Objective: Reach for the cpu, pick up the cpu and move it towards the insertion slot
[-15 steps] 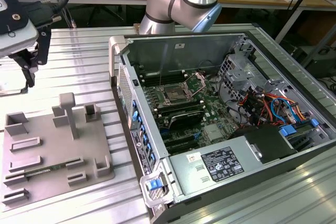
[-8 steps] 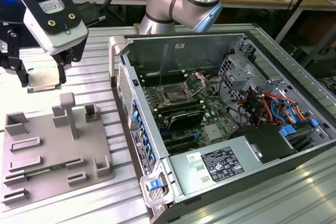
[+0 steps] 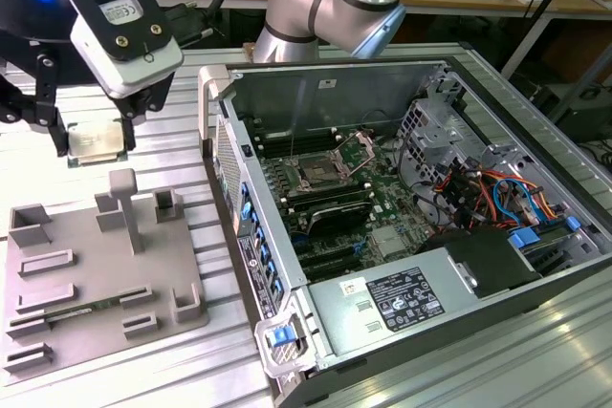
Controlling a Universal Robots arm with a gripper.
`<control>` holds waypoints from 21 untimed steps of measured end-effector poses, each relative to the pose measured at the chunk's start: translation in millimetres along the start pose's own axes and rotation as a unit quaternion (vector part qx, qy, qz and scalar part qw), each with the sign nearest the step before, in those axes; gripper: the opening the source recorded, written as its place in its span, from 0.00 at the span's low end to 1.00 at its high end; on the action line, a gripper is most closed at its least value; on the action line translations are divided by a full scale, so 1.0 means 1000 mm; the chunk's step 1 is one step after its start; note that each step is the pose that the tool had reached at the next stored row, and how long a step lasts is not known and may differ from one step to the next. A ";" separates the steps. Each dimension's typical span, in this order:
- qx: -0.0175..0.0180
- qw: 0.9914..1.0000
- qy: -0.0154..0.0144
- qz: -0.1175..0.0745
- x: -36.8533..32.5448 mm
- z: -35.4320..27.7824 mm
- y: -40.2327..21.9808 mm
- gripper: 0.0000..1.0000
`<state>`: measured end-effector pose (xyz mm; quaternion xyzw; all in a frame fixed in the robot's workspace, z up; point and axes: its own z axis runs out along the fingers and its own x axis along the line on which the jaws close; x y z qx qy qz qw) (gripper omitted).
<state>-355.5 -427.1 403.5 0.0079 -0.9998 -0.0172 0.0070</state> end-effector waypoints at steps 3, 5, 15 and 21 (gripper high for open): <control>0.000 1.000 0.000 0.000 -0.0030 0.0000 0.0000 0.55; 0.000 1.000 0.000 0.000 -0.0045 0.0000 -0.0001 0.55; 0.000 1.000 0.000 0.000 -0.0139 -0.0002 -0.0002 0.55; 0.000 1.000 0.000 0.000 -0.0209 -0.0003 -0.0003 0.55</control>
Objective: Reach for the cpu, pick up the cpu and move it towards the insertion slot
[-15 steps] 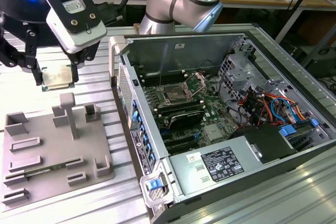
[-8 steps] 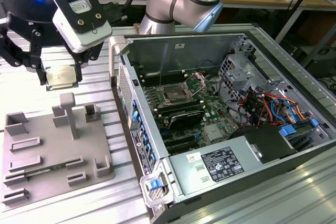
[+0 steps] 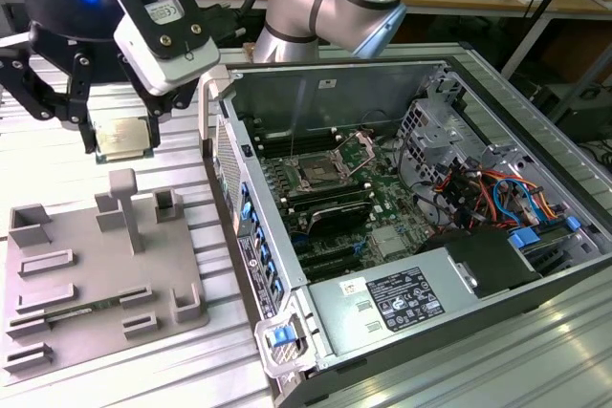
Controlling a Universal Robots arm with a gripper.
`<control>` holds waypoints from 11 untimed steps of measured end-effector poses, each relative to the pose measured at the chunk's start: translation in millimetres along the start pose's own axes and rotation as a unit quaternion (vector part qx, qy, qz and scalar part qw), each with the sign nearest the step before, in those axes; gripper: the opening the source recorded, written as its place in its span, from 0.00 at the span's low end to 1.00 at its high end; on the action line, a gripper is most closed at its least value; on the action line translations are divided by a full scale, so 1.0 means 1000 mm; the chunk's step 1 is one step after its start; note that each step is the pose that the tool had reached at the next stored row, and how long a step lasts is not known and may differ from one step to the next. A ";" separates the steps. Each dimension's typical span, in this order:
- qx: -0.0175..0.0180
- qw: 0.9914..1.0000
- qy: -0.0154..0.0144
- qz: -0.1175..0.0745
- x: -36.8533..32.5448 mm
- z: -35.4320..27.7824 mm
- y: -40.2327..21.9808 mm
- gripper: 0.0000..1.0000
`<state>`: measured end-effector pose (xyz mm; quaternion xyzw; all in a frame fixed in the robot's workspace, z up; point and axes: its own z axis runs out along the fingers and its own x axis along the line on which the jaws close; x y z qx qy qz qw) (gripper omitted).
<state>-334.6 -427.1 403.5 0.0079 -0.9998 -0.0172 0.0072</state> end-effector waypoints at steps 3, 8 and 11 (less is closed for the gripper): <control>0.000 1.000 0.000 0.000 -0.0054 0.0000 -0.0001 0.55; 0.000 1.000 0.001 0.000 -0.0136 -0.0002 -0.0002 0.55; 0.000 1.000 0.001 0.000 -0.0183 -0.0003 -0.0003 0.55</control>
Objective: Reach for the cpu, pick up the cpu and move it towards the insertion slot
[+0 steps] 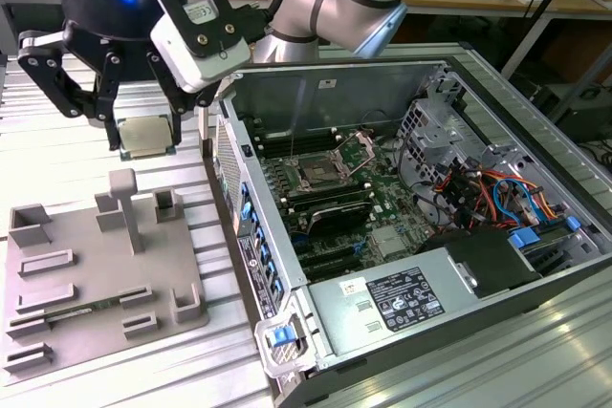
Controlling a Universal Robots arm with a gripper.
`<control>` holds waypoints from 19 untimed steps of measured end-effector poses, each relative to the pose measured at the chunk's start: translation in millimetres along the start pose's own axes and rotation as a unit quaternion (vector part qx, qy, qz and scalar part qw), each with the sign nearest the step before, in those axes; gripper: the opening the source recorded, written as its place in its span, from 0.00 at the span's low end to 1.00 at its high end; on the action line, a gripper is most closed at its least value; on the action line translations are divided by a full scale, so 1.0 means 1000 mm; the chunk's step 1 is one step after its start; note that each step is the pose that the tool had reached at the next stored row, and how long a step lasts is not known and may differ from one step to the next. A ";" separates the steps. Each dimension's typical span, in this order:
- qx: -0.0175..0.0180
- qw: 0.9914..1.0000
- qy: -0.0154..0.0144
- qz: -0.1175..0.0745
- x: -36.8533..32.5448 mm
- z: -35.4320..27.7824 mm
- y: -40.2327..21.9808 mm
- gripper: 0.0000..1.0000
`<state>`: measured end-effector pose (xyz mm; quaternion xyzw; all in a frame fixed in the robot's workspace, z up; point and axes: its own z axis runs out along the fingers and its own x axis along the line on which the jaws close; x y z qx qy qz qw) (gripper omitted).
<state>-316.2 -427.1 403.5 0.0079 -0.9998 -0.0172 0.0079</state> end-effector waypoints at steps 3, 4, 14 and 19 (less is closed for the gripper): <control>0.000 1.000 0.000 0.000 -0.0050 0.0000 -0.0001 0.55; 0.000 1.000 0.000 0.000 -0.0065 -0.0001 -0.0001 0.55; 0.000 1.000 0.001 0.000 -0.0190 -0.0003 -0.0003 0.55; 0.000 1.000 0.001 0.000 -0.0237 -0.0004 -0.0004 0.55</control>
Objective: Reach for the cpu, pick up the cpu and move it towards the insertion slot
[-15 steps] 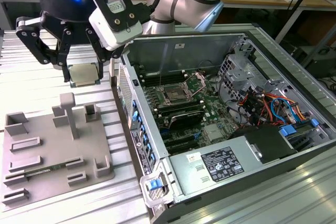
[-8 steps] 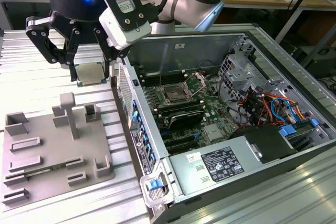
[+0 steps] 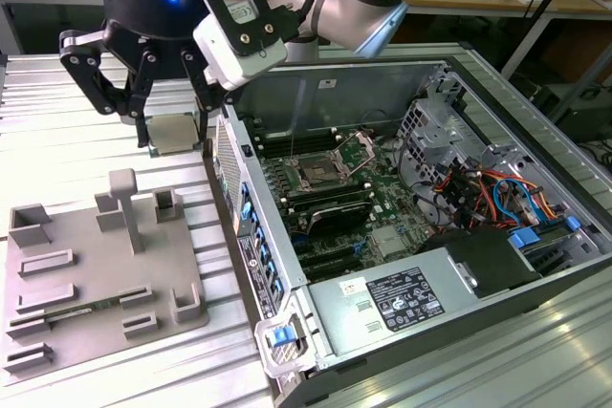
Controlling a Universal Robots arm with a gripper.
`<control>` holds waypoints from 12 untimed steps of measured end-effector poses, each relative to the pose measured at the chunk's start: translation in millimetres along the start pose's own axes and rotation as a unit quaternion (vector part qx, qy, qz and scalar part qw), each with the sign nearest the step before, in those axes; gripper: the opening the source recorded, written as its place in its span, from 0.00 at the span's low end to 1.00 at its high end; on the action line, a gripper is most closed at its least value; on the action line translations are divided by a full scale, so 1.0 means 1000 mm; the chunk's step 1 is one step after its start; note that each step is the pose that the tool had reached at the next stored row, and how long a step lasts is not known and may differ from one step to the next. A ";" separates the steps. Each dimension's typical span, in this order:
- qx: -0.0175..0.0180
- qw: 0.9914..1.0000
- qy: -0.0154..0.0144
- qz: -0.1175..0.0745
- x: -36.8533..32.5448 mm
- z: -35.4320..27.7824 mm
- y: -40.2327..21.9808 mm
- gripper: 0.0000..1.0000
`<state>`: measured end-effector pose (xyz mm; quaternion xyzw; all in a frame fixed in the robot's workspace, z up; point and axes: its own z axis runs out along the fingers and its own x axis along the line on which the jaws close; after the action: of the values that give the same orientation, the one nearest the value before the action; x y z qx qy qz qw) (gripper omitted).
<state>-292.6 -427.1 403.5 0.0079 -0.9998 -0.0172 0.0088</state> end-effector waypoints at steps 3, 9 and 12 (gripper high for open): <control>0.000 1.000 0.000 0.000 -0.0021 0.0000 0.0000 0.55; 0.000 1.000 0.000 0.000 -0.0073 -0.0001 -0.0001 0.55; 0.000 1.000 0.000 0.000 -0.0104 -0.0002 -0.0002 0.55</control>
<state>-282.2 -427.1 403.5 0.0078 -0.9998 -0.0172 0.0090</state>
